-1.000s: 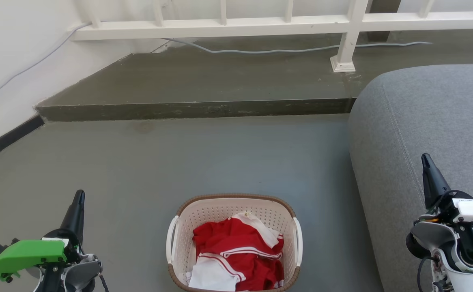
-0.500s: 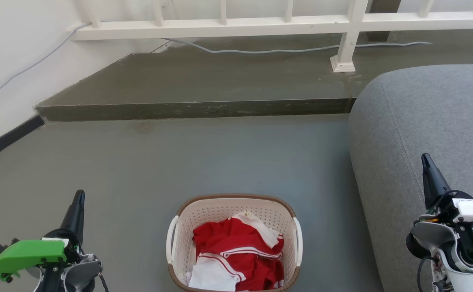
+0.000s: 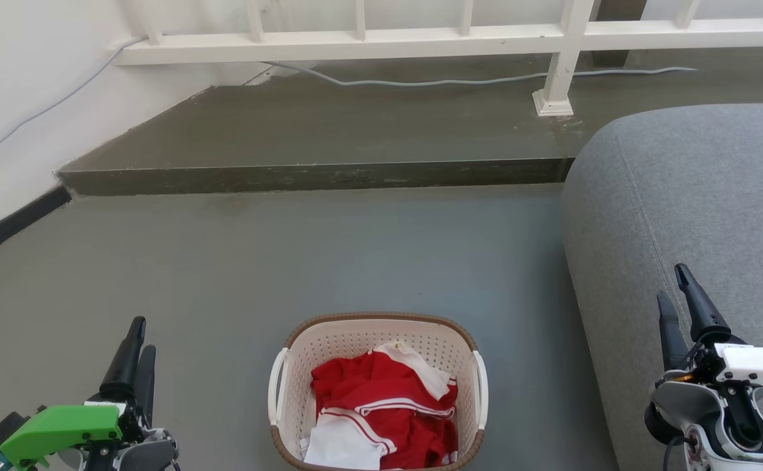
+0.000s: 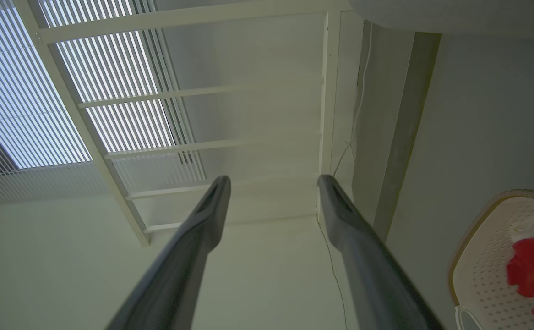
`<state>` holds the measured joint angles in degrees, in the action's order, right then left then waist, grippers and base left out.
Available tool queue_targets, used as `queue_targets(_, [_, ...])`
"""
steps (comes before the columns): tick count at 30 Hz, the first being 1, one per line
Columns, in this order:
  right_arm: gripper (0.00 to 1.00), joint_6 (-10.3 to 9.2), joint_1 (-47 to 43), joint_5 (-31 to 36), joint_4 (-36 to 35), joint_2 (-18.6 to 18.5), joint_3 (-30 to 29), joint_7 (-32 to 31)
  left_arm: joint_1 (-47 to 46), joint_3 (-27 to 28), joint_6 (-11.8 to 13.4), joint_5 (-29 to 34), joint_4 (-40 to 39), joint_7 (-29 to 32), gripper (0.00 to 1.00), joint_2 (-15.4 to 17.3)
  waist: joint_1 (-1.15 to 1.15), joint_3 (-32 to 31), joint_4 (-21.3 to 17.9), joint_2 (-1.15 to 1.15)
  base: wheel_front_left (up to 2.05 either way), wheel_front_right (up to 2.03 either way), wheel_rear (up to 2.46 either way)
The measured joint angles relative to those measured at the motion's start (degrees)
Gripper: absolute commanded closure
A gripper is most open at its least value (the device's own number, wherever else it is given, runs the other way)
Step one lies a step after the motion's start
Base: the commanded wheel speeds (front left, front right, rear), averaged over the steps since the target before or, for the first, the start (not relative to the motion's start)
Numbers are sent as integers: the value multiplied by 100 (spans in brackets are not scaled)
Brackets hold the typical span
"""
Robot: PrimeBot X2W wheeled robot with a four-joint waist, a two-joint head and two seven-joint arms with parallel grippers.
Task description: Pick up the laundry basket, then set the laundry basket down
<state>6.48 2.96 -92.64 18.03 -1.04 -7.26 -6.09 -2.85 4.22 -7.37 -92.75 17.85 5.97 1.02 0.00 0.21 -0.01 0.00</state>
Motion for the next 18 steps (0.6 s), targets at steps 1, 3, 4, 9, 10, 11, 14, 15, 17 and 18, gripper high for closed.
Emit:
queue_targets(1, [0,0,0,0,-7,0,9,2,0,-5,0,0,-5,-5,0,0,0,1,0,0,0,0,0])
queue_targets(3, [0,0,0,2,-26,0,30,31,0,-20,0,2,-20,-36,0,0,0,5,0,0,0,0,0])
queue_targets(4, [0,0,0,5,-41,0,38,54,0,-25,0,15,-27,-52,0,0,0,7,0,0,0,0,0])
queue_targets(9, [0,0,0,157,-108,-4,100,129,-1,-66,0,143,-104,-157,0,2,0,16,0,0,0,0,0])
queue_targets(10, [0,0,0,194,-115,-10,121,149,-1,-80,0,167,-129,-180,0,7,0,19,-1,0,0,0,0])
queue_targets(11, [0,0,0,223,-127,-19,145,172,-2,-97,0,202,-148,-210,0,12,0,21,-1,0,0,0,0])
queue_targets(14, [0,0,1,349,-179,-63,216,255,-3,-201,0,433,-178,-287,0,66,0,28,-2,0,0,0,0])
queue_targets(15, [0,0,1,412,-198,-80,240,264,-3,-235,0,513,-189,-321,0,82,0,31,-2,0,0,0,0])
queue_targets(17, [0,0,3,531,-233,-110,299,332,-4,-278,0,597,-205,-367,0,109,0,35,-3,0,0,0,0])
queue_targets(18, [0,0,3,571,-248,-124,337,365,-4,-307,0,672,-211,-392,0,134,0,38,-3,0,0,0,0])
